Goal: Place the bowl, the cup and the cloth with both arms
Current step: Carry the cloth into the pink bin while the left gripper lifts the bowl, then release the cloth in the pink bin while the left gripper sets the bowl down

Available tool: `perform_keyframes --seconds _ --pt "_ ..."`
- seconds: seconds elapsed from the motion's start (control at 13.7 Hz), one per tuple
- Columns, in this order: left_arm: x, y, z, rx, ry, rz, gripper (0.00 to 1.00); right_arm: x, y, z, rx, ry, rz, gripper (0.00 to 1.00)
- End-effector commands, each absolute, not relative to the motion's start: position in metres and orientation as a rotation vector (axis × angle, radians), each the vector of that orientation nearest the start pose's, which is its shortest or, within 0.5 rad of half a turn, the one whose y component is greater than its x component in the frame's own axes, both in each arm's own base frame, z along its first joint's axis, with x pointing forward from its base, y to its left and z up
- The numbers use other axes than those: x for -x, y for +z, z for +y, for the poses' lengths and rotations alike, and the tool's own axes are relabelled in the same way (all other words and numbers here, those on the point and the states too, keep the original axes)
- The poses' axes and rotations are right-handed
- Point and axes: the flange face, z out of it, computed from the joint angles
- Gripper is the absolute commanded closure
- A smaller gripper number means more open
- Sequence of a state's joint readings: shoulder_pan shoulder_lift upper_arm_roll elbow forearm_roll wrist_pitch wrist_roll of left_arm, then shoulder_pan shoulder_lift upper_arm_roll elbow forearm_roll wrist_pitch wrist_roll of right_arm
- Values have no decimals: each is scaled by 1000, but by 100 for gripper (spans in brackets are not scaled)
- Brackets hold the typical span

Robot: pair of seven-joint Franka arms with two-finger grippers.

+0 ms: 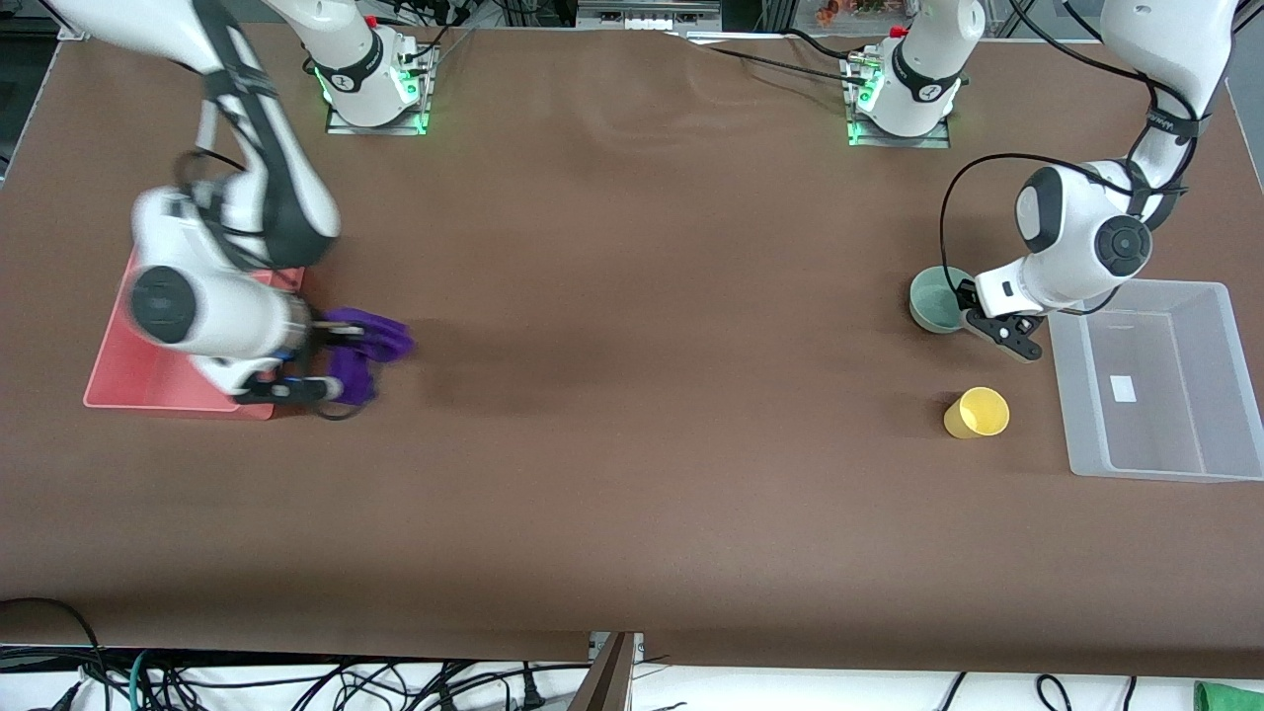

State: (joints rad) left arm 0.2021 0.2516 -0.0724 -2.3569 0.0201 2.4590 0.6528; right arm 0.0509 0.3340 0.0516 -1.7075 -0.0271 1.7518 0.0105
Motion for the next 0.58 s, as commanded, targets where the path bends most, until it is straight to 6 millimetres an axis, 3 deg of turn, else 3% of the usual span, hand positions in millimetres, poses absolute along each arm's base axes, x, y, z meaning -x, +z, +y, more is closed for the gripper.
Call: perform_keyframes --seconds 0.0,0.15,0.29,0.44,0.51 --pt "-530 293 83 3078 301 862 100 -604 419 -26 3085 599 -231 100" --pt "-557 344 123 3089 315 878 100 -589 423 -88 3072 666 -165 100" --pt "-571 373 172 3086 268 861 100 -576 408 -126 3062 734 -135 100" --pt "-584 381 226 3031 235 873 100 -565 389 -146 3064 787 -92 100" --pt "-592 369 254 3006 249 893 100 -561 376 -154 3073 802 -96 100"
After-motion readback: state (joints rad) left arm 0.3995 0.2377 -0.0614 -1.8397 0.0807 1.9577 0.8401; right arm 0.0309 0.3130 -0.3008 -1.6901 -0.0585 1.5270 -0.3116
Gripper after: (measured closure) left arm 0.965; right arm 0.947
